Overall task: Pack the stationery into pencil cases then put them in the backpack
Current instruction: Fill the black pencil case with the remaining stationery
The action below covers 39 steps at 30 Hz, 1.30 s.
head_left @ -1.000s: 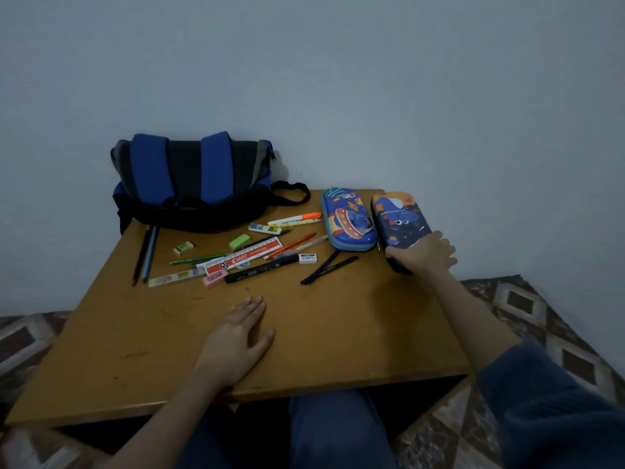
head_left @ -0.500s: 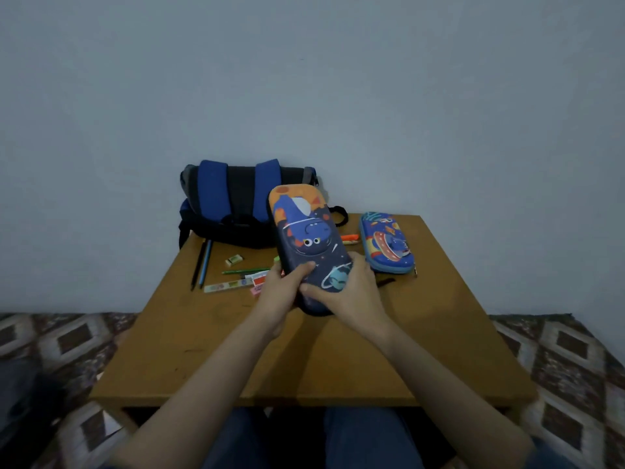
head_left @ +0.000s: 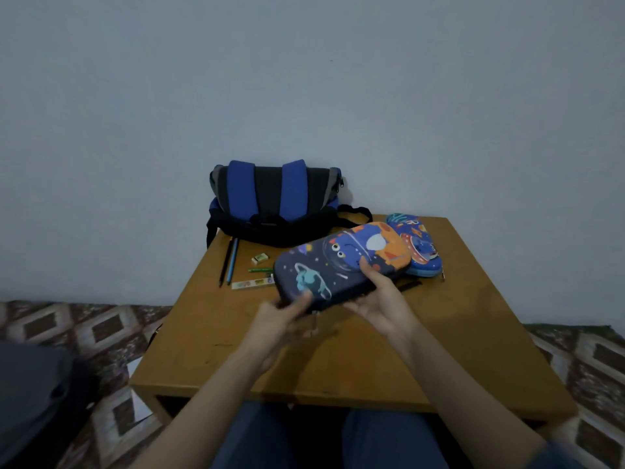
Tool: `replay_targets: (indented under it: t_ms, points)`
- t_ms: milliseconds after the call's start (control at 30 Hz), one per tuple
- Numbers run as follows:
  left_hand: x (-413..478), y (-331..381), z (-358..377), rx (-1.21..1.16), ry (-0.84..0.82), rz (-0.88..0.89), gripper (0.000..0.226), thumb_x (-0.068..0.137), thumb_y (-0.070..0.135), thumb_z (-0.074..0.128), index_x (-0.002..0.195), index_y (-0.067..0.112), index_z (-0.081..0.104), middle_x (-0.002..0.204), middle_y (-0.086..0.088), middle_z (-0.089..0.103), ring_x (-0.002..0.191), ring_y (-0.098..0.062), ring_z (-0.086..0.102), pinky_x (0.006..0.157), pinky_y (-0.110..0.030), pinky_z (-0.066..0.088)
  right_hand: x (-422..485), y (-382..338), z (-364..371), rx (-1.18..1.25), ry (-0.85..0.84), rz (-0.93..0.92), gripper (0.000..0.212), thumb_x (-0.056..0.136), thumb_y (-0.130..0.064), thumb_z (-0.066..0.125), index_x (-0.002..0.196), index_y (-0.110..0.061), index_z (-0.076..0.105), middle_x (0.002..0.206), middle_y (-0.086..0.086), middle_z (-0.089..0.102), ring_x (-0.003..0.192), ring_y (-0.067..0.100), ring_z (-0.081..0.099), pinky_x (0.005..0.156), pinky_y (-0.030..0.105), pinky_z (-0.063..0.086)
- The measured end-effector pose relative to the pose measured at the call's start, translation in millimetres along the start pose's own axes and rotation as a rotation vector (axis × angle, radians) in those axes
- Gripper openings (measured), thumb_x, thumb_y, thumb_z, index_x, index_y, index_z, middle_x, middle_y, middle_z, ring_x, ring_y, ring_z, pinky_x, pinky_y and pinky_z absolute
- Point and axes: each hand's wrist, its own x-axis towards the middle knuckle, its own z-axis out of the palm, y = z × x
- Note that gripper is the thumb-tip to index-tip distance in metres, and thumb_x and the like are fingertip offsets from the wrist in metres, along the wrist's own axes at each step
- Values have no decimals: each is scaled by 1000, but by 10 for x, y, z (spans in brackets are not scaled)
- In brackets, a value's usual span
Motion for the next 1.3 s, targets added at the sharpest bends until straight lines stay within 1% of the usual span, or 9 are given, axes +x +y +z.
replay_targets:
  t_ms: [100,167,267,400,700,833,933,1133,1300]
  points:
    - [-47,-175,190,199,106,32,18,79,12,70,94,5,66,85,-8,70,70,-13,67,62,-24,56,46,122,36,59,174,-95,53,86,-19,64,132,-7,40,121,16,58,100,29,61,70,44,54]
    - [19,-246,200,369,263,144,12,85,13,65,88,3,70,70,-5,69,61,-13,65,63,-27,57,44,182,31,49,250,-118,52,86,-20,64,129,-6,40,116,15,59,92,27,62,65,42,54]
    - [29,-268,175,598,313,245,11,86,19,64,83,11,70,70,1,68,64,-10,66,67,-29,58,9,192,2,28,255,-134,38,88,-19,62,120,-8,45,111,13,60,87,25,62,63,40,52]
    - [-12,-255,186,588,307,256,19,79,32,70,75,14,69,70,-2,69,67,-16,67,65,-28,57,-27,175,-10,-4,248,-168,36,87,-17,63,117,-9,45,108,11,62,94,27,62,71,42,52]
    - [8,-86,36,748,263,393,9,88,14,60,91,15,68,73,5,64,66,-8,63,67,-23,54,-46,-79,-105,-32,257,-134,45,87,-23,63,124,-8,42,114,12,60,92,27,62,65,43,52]
    - [150,133,-175,657,336,387,10,87,6,60,83,10,68,68,4,63,54,-3,61,53,-14,49,-95,-205,-163,-144,129,-26,32,91,-23,56,119,-8,50,105,9,64,92,25,62,68,43,52]
    - [211,265,-275,660,266,423,9,85,1,61,81,4,68,67,3,63,50,2,60,52,-9,49,-141,-230,-229,-309,-4,93,42,88,-25,57,126,-8,50,114,9,64,99,24,63,70,40,54]
    - [252,368,-160,546,124,429,13,85,-3,58,76,3,65,72,-4,63,54,-1,64,59,-12,53,-259,-321,-290,-706,-392,350,84,31,-45,93,102,-9,63,91,6,74,80,17,71,67,28,58]
    - [374,416,-174,310,54,329,19,91,1,52,72,6,51,92,-9,66,81,-14,67,70,-20,57,-340,-354,-325,-381,-243,302,66,24,-39,94,76,-4,74,72,10,73,61,20,71,51,25,56]
